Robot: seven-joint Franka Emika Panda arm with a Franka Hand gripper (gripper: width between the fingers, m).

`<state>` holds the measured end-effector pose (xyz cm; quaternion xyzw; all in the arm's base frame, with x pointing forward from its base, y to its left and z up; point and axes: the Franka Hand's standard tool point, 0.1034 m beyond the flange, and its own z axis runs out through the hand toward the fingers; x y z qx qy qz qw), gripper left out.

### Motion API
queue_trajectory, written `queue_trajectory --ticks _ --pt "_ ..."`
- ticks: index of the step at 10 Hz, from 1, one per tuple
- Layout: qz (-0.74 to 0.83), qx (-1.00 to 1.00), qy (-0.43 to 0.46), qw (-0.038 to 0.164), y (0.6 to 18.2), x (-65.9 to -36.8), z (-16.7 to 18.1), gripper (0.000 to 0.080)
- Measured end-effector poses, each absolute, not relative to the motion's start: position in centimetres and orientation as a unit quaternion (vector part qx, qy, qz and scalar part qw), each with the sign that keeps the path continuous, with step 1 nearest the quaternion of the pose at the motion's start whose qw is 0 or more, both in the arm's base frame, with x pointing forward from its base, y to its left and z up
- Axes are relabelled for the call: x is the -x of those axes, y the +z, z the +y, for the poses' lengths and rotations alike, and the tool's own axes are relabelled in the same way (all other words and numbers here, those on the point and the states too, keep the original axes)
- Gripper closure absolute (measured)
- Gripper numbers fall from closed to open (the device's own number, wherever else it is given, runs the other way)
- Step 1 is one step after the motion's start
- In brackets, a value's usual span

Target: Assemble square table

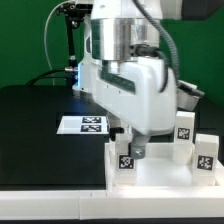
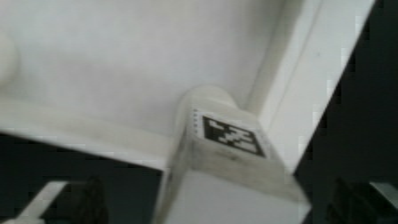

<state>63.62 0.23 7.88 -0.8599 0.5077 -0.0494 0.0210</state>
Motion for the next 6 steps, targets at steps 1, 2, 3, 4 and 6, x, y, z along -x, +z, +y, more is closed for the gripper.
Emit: queue_trajectory --ticks 1,2,3,4,6 --pt "0.424 0.904 -0.057 0.021 7.55 -63.47 0.78 0.0157" --pt "0.434 0.899 -0.055 0.021 7.54 -63.44 0.61 0.0152" --pt "0.393 0.918 -0.058 0.017 7.56 -63.50 0.41 0.0152" --pt "0.359 0.931 -0.058 0.015 7.55 -63.50 0.39 0.0151" --pt "0.174 0.983 -0.060 -0.006 7.61 -63.56 0.26 0.0151"
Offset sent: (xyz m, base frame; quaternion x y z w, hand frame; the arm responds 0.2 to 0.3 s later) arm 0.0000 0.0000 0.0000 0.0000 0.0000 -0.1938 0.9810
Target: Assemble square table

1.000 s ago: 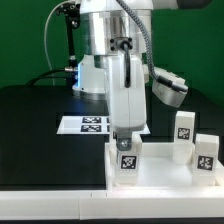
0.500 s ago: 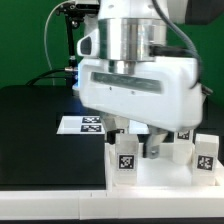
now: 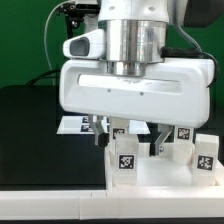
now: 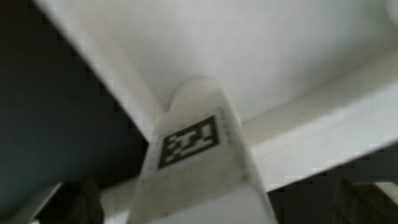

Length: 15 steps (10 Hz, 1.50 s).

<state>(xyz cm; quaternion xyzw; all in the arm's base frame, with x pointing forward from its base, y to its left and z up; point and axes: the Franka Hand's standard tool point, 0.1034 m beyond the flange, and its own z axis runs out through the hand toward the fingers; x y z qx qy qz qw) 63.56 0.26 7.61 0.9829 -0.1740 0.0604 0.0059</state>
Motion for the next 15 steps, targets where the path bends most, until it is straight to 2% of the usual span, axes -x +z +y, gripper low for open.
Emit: queue_trajectory --ticks 2,4,5,8,10,13,15 --pt "-0.138 -0.989 0.059 0.008 7.55 -63.51 0.41 0.0151" --pt "-0.149 -0.987 0.059 0.007 7.53 -63.50 0.39 0.0416" --pt "-0.151 -0.987 0.059 0.007 7.53 -63.50 0.35 0.0516" --pt "-0.268 -0.962 0.059 -0.001 7.52 -63.50 0.29 0.0515" --pt "-0.454 -0.889 0.062 -0.005 7.38 -63.49 0.22 0.0515" --pt "-0.661 -0.747 0.035 -0.054 7.40 -63.33 0.13 0.0514" --pt "-0.716 -0.695 0.028 -0.063 7.38 -63.28 0.06 0.0514"
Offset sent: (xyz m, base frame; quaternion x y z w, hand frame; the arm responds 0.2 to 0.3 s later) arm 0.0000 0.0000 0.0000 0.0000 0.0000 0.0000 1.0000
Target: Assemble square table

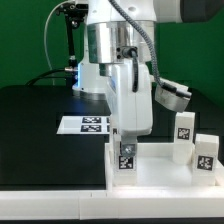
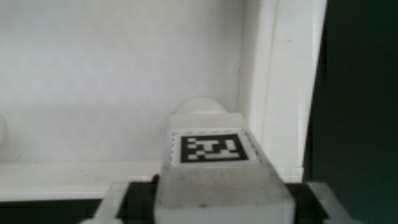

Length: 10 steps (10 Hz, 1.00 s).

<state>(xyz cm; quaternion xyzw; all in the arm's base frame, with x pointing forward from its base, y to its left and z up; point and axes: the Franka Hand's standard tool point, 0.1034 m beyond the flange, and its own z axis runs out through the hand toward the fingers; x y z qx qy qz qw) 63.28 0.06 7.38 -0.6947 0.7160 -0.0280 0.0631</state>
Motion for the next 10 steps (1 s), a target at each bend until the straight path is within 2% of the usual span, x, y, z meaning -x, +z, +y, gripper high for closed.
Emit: queue_trajectory --ticks 2,3,4,6,9,10 --pt "0.708 0.703 -0.029 0.061 7.30 -63.25 0.05 0.0266" --pt "0.680 0.731 -0.032 0.058 7.27 -63.23 -0.06 0.0266" --pt "0.586 0.808 -0.040 0.053 7.38 -63.25 -0.28 0.0186" --pt "0.434 0.898 -0.049 0.049 7.69 -63.35 -0.45 0.0156" --pt "0.357 0.932 -0.053 0.043 7.65 -63.35 -0.63 0.0150" --pt "0.292 0.954 -0.061 0.034 7.69 -63.51 -0.62 0.0150"
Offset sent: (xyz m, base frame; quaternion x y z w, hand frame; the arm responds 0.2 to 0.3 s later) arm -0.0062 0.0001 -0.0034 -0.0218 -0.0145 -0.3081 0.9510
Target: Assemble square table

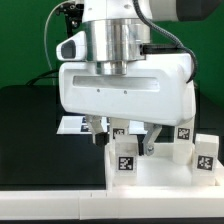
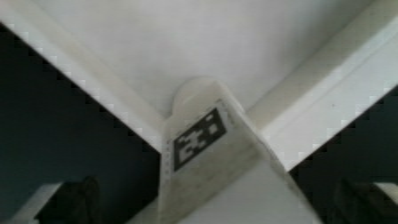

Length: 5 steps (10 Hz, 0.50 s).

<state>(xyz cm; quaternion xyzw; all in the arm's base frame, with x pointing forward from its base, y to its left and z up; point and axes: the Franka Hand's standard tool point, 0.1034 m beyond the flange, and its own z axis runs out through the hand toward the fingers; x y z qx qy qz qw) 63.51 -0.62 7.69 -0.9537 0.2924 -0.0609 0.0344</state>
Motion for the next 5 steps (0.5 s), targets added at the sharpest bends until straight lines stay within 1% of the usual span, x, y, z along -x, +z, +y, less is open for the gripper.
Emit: queue_trajectory --ticks 1,2,3,4,5 --pt "0.176 0.981 -0.077 0.021 7.70 -63.94 0.07 0.0150" --pt "0.055 0.996 -0.074 0.016 7.43 -63.82 0.70 0.0150" --pt "0.113 0.991 -0.073 0.021 7.45 -63.84 0.38 0.0150" --pt "0.118 0.990 -0.073 0.019 7.45 -63.84 0.26 0.0150" --pt "0.141 0.987 -0.072 0.021 7.44 -63.84 0.27 0.0269"
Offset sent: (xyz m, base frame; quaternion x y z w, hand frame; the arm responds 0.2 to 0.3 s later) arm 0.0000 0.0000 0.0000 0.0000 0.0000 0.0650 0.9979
